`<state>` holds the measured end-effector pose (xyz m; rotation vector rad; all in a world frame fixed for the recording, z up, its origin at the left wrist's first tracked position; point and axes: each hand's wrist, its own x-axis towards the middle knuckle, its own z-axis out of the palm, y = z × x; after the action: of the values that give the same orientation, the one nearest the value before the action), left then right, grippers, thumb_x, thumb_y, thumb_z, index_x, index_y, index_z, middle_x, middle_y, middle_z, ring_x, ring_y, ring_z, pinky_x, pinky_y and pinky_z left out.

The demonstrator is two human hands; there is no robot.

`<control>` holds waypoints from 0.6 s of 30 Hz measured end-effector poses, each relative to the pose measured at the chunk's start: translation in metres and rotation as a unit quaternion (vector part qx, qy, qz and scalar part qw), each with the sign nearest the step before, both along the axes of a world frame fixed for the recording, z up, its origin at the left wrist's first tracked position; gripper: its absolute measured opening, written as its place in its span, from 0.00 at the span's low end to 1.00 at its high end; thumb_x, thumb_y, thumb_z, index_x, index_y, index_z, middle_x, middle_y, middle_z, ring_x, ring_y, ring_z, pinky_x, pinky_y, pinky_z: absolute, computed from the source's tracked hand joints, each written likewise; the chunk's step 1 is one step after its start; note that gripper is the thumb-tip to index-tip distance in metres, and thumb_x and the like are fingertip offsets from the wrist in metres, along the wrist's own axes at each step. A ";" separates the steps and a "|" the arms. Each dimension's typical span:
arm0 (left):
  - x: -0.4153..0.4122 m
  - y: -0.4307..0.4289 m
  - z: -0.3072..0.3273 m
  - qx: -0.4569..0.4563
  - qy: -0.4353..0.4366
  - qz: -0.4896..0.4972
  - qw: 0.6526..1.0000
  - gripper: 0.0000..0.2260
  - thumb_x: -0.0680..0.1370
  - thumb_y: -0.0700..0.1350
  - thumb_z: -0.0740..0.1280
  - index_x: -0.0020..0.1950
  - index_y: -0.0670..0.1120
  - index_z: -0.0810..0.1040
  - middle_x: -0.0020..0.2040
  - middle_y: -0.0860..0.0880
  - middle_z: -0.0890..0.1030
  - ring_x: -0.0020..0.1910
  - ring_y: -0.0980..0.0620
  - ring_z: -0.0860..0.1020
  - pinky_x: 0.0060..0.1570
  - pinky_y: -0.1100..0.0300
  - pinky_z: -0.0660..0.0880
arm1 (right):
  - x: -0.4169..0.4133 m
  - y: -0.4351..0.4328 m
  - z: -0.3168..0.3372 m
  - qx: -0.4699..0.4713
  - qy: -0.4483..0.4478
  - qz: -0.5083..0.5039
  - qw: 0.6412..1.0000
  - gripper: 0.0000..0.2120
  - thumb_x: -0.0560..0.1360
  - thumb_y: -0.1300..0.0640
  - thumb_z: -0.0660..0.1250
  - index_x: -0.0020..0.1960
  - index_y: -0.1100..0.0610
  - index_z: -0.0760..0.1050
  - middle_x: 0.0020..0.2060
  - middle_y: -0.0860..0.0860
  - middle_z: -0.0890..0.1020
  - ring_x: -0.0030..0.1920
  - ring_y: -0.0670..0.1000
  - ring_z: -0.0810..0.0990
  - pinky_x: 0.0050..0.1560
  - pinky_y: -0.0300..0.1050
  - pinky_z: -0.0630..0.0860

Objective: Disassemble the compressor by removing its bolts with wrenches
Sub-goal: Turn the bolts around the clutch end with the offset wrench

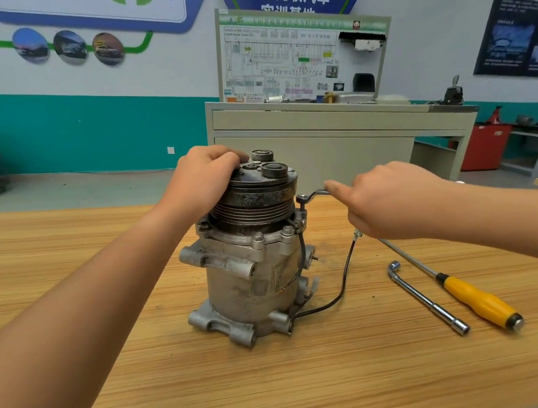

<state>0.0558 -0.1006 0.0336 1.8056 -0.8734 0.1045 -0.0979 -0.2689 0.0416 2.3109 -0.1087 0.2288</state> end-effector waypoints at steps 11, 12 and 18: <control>0.001 0.000 0.000 -0.002 0.006 -0.006 1.000 0.13 0.78 0.41 0.57 0.48 0.55 0.79 0.55 0.49 0.80 0.60 0.49 0.74 0.64 0.50 0.70 | 0.063 -0.036 -0.025 0.111 -0.247 0.266 0.925 0.09 0.65 0.76 0.69 0.42 0.66 0.80 0.36 0.59 0.84 0.35 0.57 0.83 0.40 0.56 0.81; 0.001 0.000 0.000 -0.002 0.007 -0.005 1.000 0.13 0.78 0.41 0.57 0.48 0.54 0.79 0.54 0.49 0.80 0.59 0.49 0.74 0.63 0.50 0.70 | 0.072 -0.030 -0.033 0.148 -0.263 0.279 0.911 0.09 0.66 0.76 0.65 0.42 0.67 0.81 0.36 0.59 0.84 0.35 0.57 0.83 0.43 0.58 0.79; -0.001 0.001 0.003 0.024 0.007 -0.019 1.000 0.13 0.79 0.40 0.57 0.53 0.52 0.78 0.54 0.50 0.78 0.59 0.51 0.73 0.61 0.56 0.70 | 0.073 -0.032 -0.042 0.436 -0.381 0.150 0.801 0.12 0.77 0.62 0.62 0.60 0.62 0.75 0.44 0.60 0.83 0.39 0.58 0.81 0.41 0.57 0.79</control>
<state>0.0548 -0.0999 0.0366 1.8306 -0.9071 0.0463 -0.0246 -0.3009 -0.0006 2.9637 -0.2990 1.5579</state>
